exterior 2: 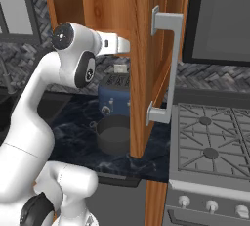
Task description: Pick the kettle from the cabinet and place it on a stove burner. Then pick the pot from the counter and place it on another stove burner. Finally, turn both burners on.
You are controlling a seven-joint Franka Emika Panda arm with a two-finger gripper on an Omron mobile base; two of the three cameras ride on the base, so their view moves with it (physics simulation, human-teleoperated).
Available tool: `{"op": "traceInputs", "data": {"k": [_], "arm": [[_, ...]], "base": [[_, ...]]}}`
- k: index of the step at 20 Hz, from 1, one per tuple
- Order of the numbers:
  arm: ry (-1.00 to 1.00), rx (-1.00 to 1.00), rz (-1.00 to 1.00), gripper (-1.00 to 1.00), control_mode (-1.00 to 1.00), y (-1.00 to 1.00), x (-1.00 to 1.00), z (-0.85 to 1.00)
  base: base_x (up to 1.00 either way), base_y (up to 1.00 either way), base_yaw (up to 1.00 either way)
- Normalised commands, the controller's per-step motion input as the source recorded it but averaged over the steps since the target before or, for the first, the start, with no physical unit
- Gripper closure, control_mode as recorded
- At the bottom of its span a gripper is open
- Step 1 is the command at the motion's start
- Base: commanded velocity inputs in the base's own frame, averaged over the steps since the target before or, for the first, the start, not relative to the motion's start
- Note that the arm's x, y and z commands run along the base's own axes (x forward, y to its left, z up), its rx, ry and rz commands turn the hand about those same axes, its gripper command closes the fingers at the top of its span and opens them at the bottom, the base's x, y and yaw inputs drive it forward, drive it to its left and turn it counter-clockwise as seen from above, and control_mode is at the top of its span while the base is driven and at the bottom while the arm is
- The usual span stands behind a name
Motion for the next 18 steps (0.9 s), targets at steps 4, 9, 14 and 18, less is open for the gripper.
{"op": "traceInputs", "data": {"k": [4, 9, 14, 18], "arm": [[-0.12, -0.03, -0.01, -1.00, -1.00, -0.03, 0.00, 0.21], [-0.07, -0.01, 0.00, -1.00, -1.00, 0.00, 0.00, 0.10], [-0.04, 0.00, 0.00, -1.00, -1.00, -0.02, 0.00, 0.07], [-0.04, -0.02, 0.00, -1.00, -1.00, 0.00, 0.00, 0.10]], "base": [[0.00, 0.00, 0.00], [0.00, 0.00, 0.00], [0.00, 0.00, 0.00], [0.00, 0.00, 0.00]]}}
